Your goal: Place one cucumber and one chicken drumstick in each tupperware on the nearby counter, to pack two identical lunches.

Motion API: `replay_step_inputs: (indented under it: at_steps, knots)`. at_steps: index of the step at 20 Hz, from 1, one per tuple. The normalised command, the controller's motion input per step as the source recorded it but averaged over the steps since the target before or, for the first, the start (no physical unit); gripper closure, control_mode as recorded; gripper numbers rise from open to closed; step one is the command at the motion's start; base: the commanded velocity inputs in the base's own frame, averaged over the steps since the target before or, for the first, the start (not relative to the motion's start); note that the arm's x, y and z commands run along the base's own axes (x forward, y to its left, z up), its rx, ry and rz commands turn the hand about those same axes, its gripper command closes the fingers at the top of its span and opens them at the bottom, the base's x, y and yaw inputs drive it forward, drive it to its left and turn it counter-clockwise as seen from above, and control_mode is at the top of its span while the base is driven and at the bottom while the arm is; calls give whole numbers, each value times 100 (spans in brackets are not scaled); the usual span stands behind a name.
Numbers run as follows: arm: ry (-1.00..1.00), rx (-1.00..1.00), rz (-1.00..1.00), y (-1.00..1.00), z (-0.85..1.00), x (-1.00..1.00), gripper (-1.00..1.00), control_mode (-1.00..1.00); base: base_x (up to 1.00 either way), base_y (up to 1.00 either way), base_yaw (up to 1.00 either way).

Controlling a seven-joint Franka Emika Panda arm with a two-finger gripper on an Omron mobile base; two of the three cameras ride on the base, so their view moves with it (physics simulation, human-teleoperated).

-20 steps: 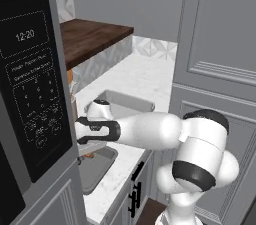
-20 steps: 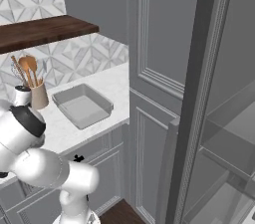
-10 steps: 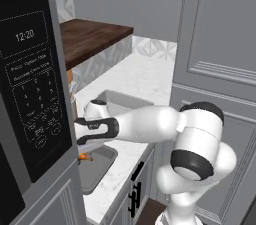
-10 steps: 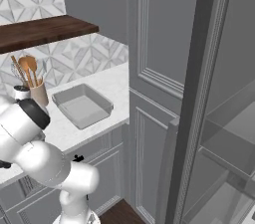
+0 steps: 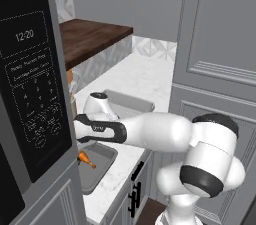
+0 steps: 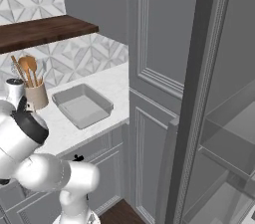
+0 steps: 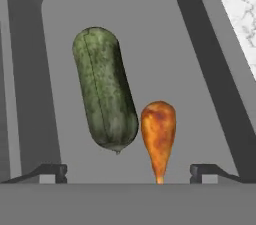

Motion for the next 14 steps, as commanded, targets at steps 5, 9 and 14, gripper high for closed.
replay_step_inputs:
  at_steps: [5, 9, 14]
  knots:
    - [-21, 0, -16, -58, 84, -44, -100, -100, 0, 0, 0]
    - [-13, 0, -24, -97, 61, -12, -100, -100, 0, 0, 0]
    - [0, 0, -51, -99, 37, 1, -100, -100, 0, 0, 0]
